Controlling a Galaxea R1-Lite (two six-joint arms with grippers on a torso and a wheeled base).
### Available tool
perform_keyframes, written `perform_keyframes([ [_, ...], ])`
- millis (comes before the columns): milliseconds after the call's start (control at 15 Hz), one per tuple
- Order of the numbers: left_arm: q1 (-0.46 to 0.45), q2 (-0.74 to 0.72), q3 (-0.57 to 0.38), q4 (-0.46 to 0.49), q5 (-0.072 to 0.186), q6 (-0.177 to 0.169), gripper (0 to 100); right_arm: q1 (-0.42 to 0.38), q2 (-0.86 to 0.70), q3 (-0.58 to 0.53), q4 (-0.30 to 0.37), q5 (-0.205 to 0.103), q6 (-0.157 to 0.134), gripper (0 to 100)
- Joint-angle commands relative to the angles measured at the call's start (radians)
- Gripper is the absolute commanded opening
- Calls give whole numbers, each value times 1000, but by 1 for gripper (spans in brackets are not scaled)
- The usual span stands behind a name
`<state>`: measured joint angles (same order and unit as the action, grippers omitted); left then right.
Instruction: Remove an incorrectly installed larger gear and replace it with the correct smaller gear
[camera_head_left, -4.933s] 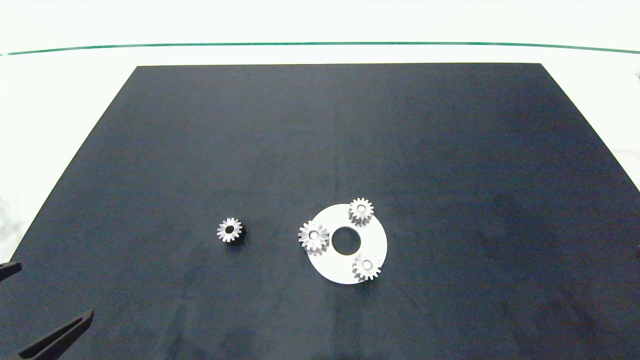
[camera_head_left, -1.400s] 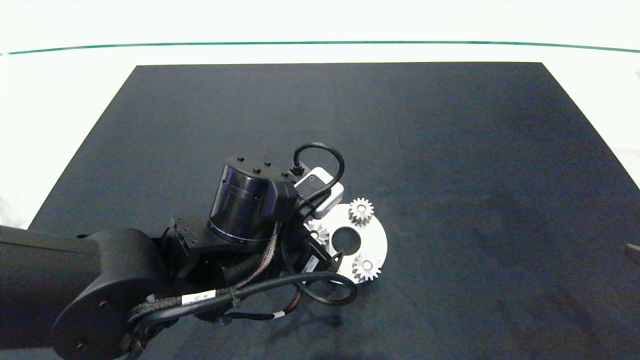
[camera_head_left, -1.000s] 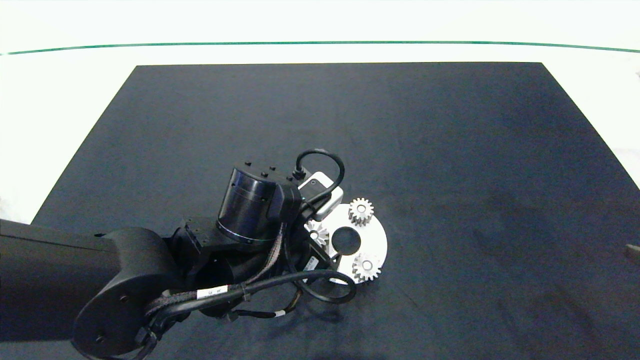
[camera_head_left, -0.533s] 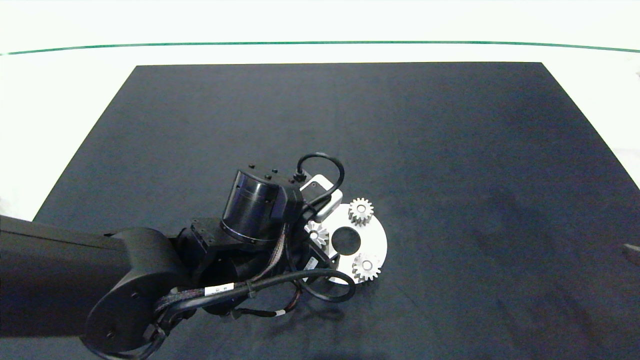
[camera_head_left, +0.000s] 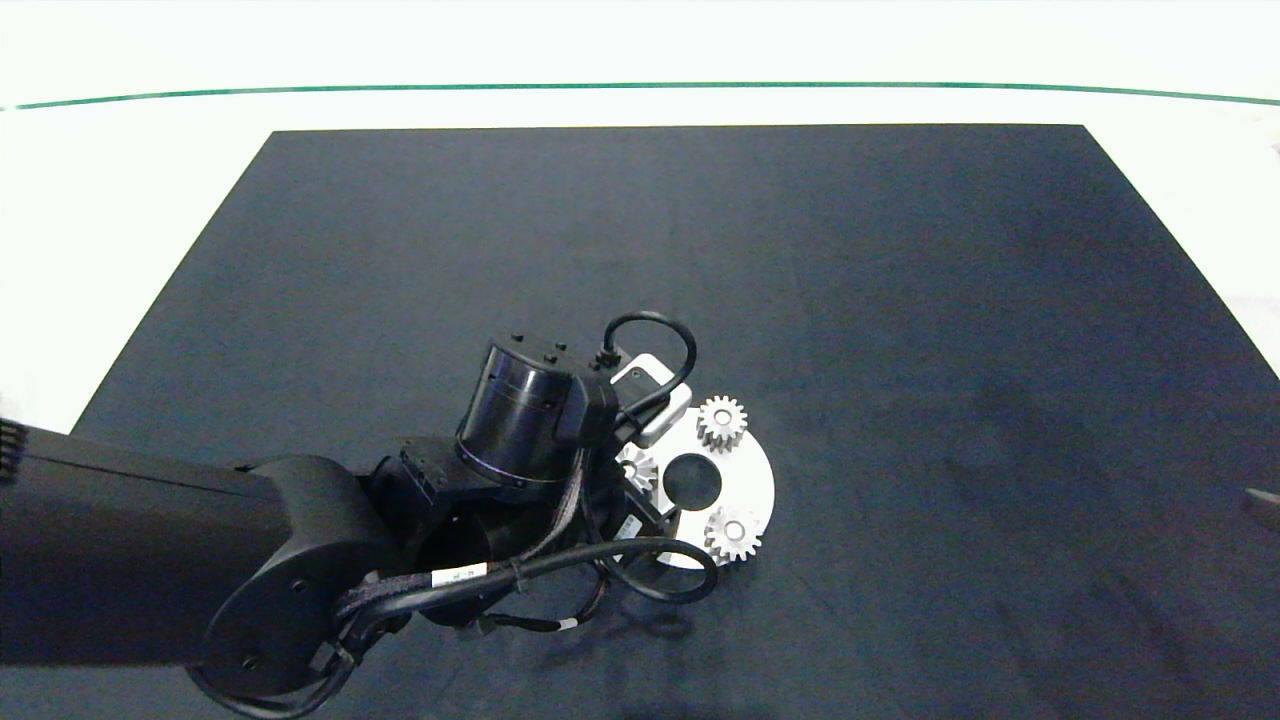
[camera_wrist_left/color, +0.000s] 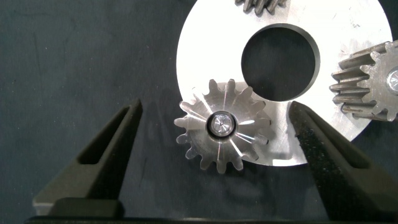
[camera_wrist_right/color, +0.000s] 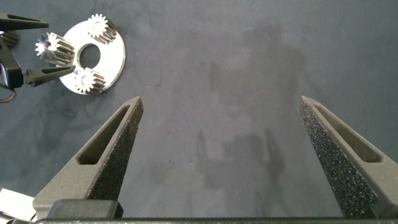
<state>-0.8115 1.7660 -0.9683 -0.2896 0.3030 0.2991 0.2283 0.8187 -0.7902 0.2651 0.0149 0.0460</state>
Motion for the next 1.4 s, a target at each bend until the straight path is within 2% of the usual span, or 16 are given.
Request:
perform_keyframes([
  [67, 0, 4, -1, -2, 2, 2, 87, 2, 2, 0, 2, 2, 0, 100],
  [1400, 0, 27, 2, 0, 2, 6, 48, 0, -1, -1, 0, 2, 0, 100],
])
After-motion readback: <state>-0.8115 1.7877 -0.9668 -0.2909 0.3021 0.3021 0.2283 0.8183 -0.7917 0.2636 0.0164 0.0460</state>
